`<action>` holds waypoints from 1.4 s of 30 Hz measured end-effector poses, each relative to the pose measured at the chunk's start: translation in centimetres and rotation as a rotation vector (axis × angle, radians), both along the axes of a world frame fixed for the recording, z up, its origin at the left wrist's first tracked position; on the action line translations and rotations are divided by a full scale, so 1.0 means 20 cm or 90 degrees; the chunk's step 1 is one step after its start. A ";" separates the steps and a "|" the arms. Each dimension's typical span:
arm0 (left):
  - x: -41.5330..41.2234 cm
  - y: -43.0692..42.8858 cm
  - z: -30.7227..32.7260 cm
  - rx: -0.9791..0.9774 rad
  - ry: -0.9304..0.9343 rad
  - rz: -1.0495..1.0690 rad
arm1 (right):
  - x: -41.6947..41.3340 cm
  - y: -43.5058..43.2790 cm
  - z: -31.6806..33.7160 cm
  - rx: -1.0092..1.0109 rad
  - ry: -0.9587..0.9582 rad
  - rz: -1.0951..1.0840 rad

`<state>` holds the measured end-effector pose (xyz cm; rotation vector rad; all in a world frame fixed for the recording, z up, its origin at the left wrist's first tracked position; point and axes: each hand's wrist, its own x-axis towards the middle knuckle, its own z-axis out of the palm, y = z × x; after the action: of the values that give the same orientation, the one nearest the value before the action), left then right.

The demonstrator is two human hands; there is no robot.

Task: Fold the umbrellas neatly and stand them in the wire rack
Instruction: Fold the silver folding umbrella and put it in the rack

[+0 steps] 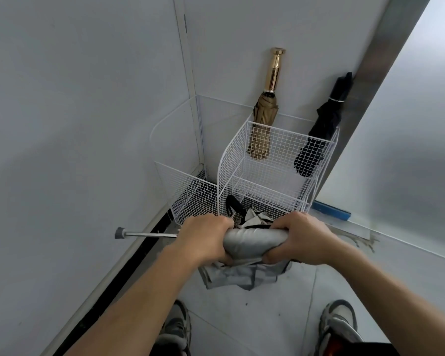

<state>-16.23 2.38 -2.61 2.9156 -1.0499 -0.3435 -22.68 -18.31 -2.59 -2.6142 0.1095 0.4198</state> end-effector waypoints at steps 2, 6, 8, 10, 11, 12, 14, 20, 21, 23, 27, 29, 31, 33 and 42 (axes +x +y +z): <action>-0.02 -0.02 -0.01 -0.008 -0.029 -0.020 | 0.01 -0.04 0.00 0.086 0.065 -0.011; -0.02 -0.05 0.00 -0.036 -0.055 -0.005 | -0.01 -0.05 -0.01 0.023 0.024 -0.007; 0.00 -0.03 0.00 -0.040 -0.032 0.012 | -0.03 -0.02 -0.02 -0.102 -0.070 0.035; 0.02 0.00 -0.01 -0.043 0.018 0.019 | -0.04 0.02 -0.02 -0.145 -0.126 0.063; 0.02 0.01 -0.01 -0.046 0.046 0.019 | -0.03 0.03 -0.01 -0.151 -0.122 0.066; 0.02 0.02 -0.01 -0.050 0.074 0.016 | -0.03 0.03 -0.01 -0.153 -0.105 0.066; 0.02 0.03 -0.01 -0.058 0.117 0.006 | -0.01 0.01 0.00 -0.126 -0.054 0.060; -0.03 -0.02 -0.02 -0.002 -0.021 -0.041 | 0.00 -0.07 -0.01 0.152 0.130 -0.010; -0.03 -0.03 -0.02 -0.012 -0.049 -0.038 | 0.00 -0.08 -0.01 0.161 0.131 -0.011; -0.02 -0.03 -0.03 -0.016 -0.060 -0.018 | -0.01 -0.07 -0.01 0.116 0.083 -0.003; 0.03 0.02 -0.04 0.013 0.038 0.028 | -0.05 0.03 -0.02 -0.162 -0.081 0.096; 0.03 0.04 -0.04 0.029 0.062 0.034 | -0.04 0.07 -0.02 -0.185 -0.077 0.101; 0.02 0.04 -0.05 0.038 0.030 0.022 | -0.03 0.07 -0.01 -0.148 -0.029 0.085; 0.00 0.02 -0.06 0.034 -0.033 0.003 | -0.02 0.05 0.03 -0.034 0.056 0.055; 0.04 0.04 -0.06 -0.016 0.106 0.051 | -0.04 0.03 -0.02 -0.093 -0.097 0.072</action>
<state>-15.50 3.16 -3.75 2.8371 -0.9050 -0.5542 -23.47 -17.73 -3.00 -2.7953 -0.0611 0.2583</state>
